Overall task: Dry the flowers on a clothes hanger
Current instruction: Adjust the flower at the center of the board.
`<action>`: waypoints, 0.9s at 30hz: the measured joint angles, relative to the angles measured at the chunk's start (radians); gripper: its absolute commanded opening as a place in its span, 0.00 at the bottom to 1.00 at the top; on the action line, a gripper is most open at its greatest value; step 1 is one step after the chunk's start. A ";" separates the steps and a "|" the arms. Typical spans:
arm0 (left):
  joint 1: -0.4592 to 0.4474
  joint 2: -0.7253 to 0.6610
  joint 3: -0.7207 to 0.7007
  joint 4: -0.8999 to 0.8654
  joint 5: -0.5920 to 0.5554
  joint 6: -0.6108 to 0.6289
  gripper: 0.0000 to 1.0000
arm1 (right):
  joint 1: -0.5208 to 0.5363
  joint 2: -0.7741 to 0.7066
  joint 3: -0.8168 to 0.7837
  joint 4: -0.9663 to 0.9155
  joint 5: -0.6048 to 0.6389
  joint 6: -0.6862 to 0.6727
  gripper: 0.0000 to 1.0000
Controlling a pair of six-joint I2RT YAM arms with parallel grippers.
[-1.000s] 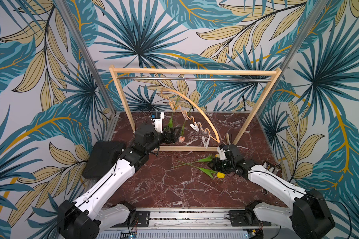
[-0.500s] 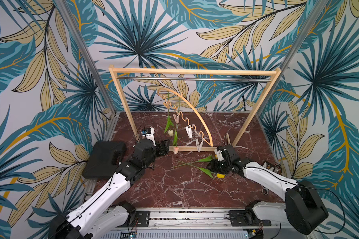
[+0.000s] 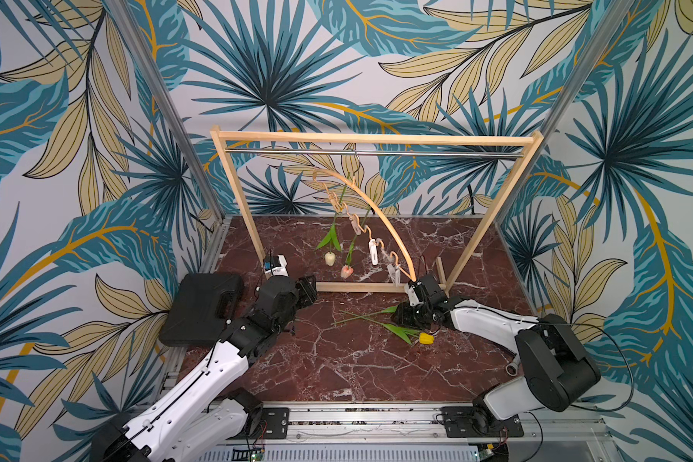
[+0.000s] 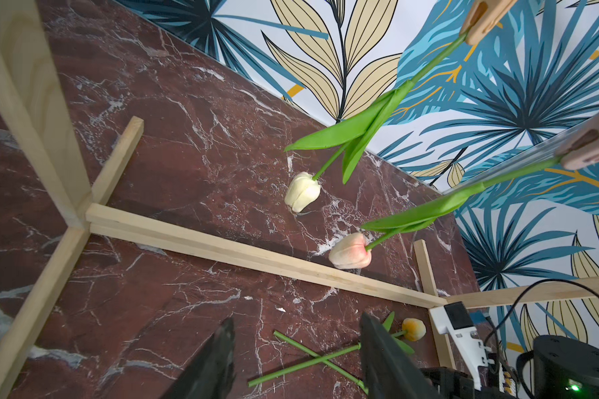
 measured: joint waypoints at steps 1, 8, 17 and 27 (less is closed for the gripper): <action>0.000 -0.010 -0.006 -0.005 -0.003 -0.007 0.59 | 0.005 0.010 0.000 0.007 -0.003 0.000 0.45; 0.000 -0.032 -0.019 -0.047 -0.015 -0.026 0.58 | 0.094 0.061 0.014 0.087 -0.029 0.006 0.43; 0.000 -0.070 -0.039 -0.072 -0.038 -0.042 0.57 | 0.166 0.102 0.088 0.067 -0.040 0.014 0.44; 0.000 -0.091 -0.039 -0.084 -0.051 -0.055 0.57 | 0.102 0.132 0.326 -0.068 0.019 -0.039 0.45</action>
